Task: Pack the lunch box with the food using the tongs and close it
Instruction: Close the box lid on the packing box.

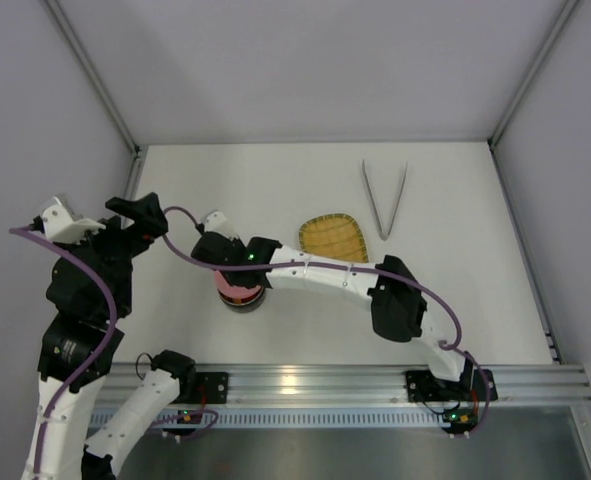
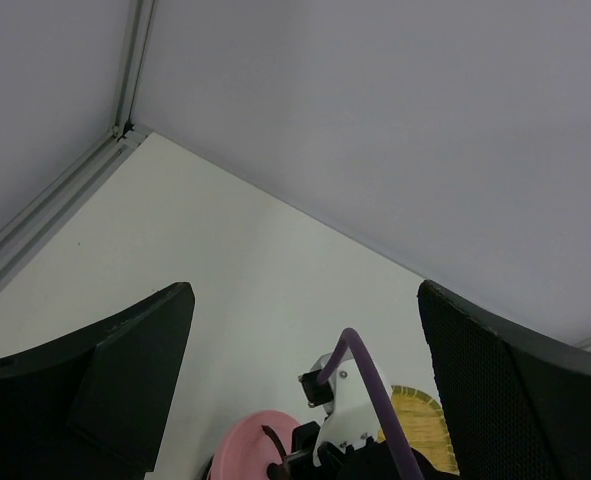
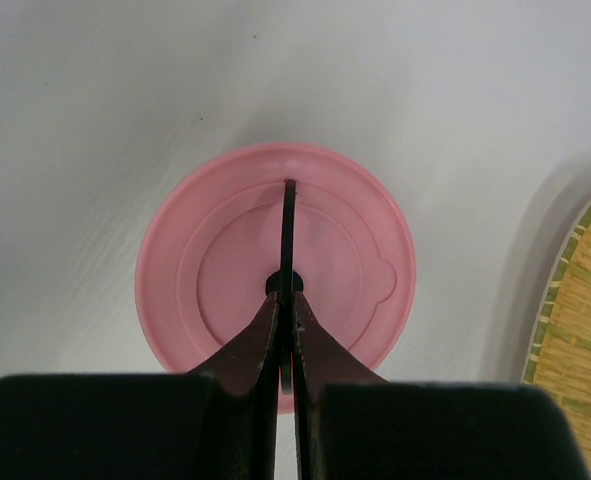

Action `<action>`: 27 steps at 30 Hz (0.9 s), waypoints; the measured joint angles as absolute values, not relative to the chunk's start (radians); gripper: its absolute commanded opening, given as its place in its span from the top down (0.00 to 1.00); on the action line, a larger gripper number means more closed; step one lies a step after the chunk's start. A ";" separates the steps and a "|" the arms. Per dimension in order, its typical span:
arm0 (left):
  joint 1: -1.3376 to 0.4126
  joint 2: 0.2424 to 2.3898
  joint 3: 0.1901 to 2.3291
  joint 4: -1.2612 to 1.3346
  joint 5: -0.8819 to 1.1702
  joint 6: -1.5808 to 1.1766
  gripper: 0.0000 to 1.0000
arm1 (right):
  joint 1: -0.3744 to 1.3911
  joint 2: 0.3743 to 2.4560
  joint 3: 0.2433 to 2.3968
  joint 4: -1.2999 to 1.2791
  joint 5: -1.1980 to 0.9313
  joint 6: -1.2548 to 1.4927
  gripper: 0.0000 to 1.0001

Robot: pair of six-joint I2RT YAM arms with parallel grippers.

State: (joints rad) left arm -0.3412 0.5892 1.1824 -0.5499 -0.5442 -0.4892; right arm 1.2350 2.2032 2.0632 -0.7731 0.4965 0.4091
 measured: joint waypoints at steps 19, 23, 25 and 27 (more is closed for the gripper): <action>-0.341 0.589 1.182 -0.550 -0.544 -0.495 0.02 | 1.268 2.220 2.047 -0.771 0.496 0.376 1.00; -0.341 0.589 1.182 -0.550 -0.544 -0.495 0.01 | 1.269 2.220 2.022 -0.766 0.498 0.376 1.00; -0.341 0.589 1.182 -0.550 -0.544 -0.495 0.01 | 1.269 2.220 2.022 -0.765 0.497 0.376 1.00; -0.341 0.589 1.182 -0.550 -0.544 -0.495 0.01 | 1.269 2.220 2.020 -0.764 0.498 0.376 1.00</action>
